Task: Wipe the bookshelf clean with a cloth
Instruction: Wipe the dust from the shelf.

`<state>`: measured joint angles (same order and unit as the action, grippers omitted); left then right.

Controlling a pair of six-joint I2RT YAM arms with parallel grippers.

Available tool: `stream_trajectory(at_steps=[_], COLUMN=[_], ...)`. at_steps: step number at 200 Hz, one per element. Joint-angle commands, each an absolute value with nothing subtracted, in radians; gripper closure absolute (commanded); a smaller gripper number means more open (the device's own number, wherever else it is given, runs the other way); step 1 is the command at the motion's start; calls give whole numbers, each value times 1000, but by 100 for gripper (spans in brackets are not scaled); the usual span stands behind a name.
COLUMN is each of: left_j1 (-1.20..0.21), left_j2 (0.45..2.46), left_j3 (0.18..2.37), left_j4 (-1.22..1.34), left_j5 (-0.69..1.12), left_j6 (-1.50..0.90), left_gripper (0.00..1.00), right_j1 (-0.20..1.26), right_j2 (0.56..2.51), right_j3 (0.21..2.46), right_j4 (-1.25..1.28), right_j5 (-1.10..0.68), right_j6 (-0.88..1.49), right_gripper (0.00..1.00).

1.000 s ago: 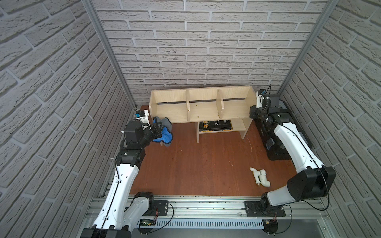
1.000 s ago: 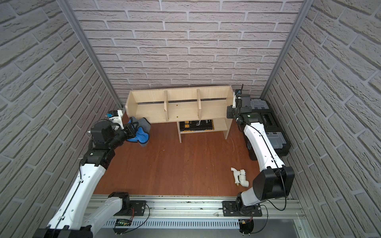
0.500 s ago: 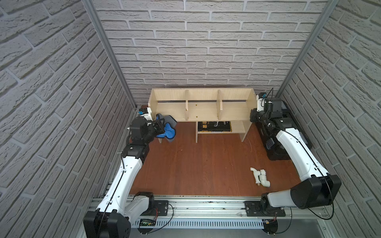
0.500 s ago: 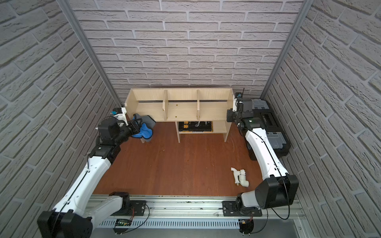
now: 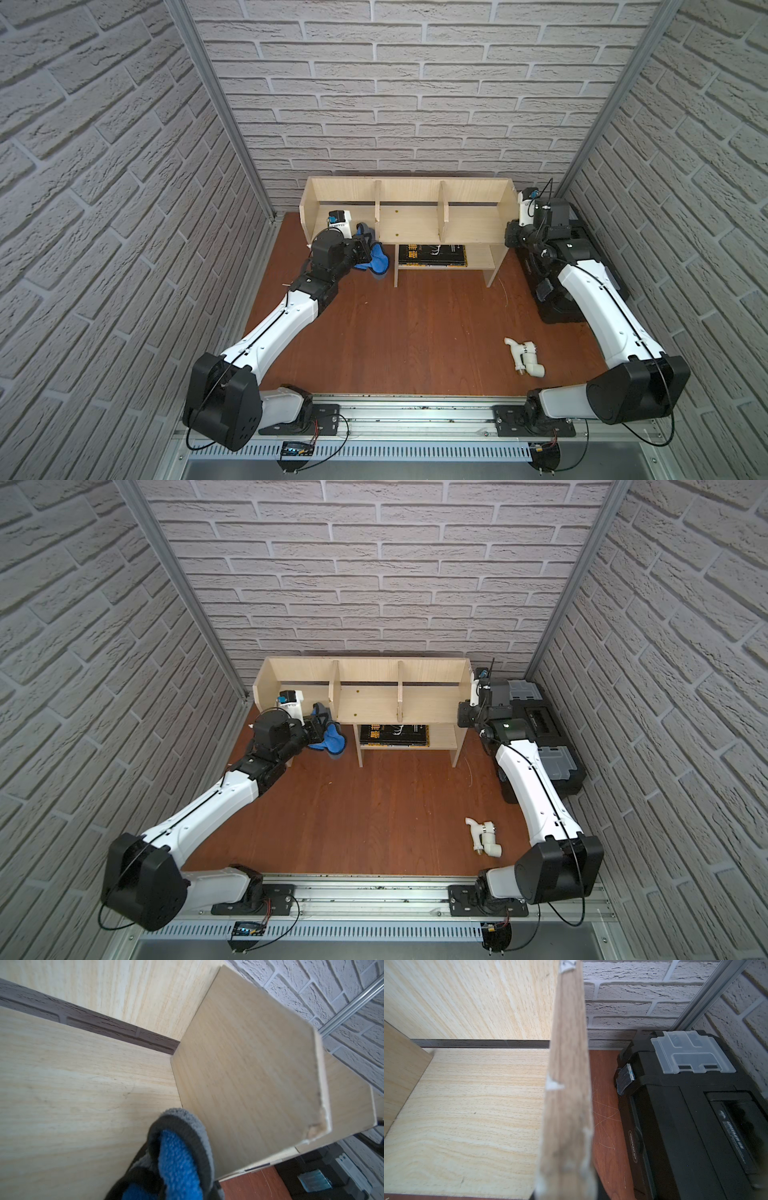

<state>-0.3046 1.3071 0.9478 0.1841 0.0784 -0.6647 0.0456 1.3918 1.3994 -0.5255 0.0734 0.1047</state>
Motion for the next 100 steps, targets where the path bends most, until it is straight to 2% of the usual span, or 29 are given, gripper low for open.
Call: stream_trajectory(at_steps=[1,30,49,100], left_j1=[-355,-383,-369,-119], left_j2=[1390,1403,1356,1190], left_j3=[994,996,980,888], left_j4=[314,310,220,21], left_j5=[66,35,-51,-101], left_j6=[-690,-686,-646,-667], left_gripper=[100,100,100,100], right_j1=[57,53,47,18], right_j2=[1335,1345,1351,1331], right_j3=[1379,1376,1375,1347], right_j4=[-519,-519,-516,-489], right_j5=[-49,-49,-55,-94], right_j6=[154,147,148,164], right_gripper=[97,97,98,97])
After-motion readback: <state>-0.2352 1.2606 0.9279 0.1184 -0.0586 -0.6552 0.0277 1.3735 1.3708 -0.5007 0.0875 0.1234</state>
